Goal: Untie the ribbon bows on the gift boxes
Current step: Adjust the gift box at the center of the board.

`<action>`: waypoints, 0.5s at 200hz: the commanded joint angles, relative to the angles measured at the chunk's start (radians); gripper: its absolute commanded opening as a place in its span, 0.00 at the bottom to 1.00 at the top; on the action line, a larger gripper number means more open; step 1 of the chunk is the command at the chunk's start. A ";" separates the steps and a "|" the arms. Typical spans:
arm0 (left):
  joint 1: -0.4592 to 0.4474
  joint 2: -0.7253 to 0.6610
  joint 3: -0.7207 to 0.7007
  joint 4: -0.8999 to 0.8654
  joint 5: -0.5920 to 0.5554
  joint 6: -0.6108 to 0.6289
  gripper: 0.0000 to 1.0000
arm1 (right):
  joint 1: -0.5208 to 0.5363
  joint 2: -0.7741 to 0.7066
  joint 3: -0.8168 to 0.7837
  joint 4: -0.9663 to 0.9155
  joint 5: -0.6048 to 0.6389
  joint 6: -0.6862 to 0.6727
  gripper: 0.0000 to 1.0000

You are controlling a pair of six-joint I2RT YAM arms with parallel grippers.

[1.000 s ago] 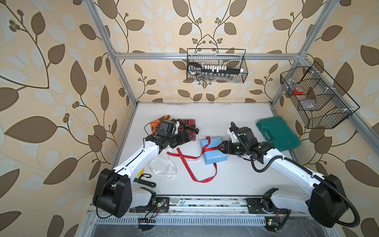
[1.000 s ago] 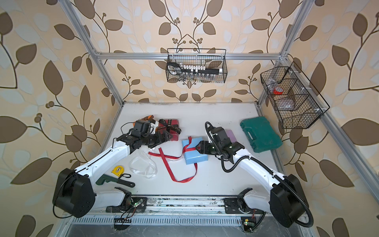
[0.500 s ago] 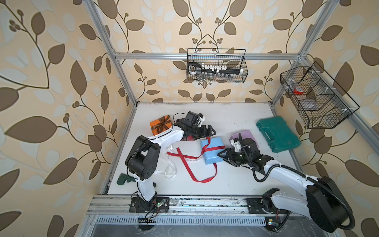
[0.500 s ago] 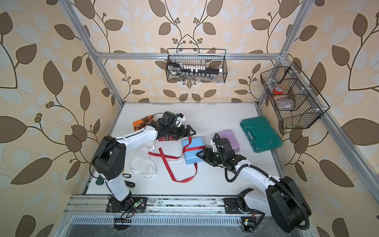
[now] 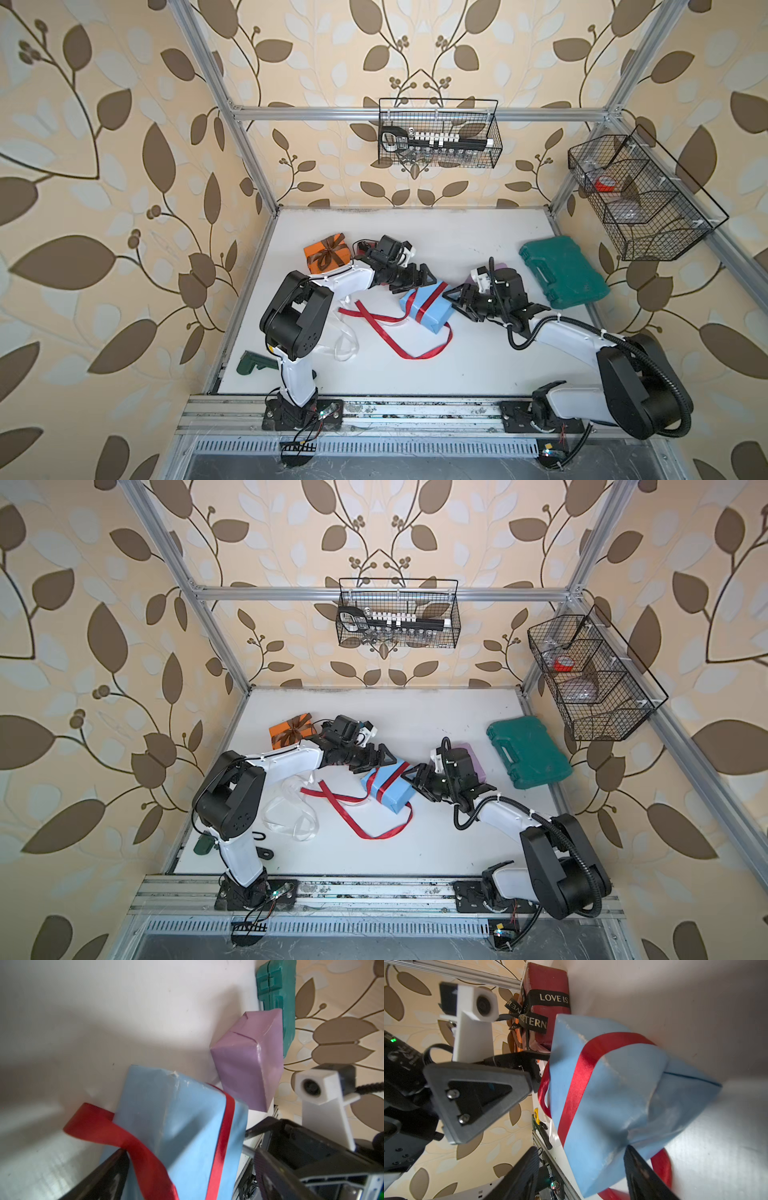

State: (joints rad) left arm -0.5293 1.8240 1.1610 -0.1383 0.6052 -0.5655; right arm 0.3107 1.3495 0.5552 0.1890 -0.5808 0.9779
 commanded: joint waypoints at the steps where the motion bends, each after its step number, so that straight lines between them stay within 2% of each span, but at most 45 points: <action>1: -0.005 -0.096 -0.056 -0.007 0.028 -0.031 0.96 | -0.050 -0.004 0.072 -0.094 0.005 -0.118 0.66; 32: -0.005 -0.137 -0.096 -0.031 0.006 -0.023 0.96 | -0.084 -0.046 0.125 -0.236 0.023 -0.221 0.65; 66: -0.006 -0.132 -0.083 -0.072 -0.019 0.008 0.95 | -0.079 -0.103 0.140 -0.267 -0.018 -0.228 0.62; 100: -0.005 -0.138 -0.076 -0.125 -0.066 0.044 0.93 | 0.006 -0.092 0.145 -0.258 -0.036 -0.213 0.59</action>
State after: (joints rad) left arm -0.5308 1.7233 1.0641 -0.2085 0.5869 -0.5705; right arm 0.2531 1.2522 0.6754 -0.0372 -0.5888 0.7818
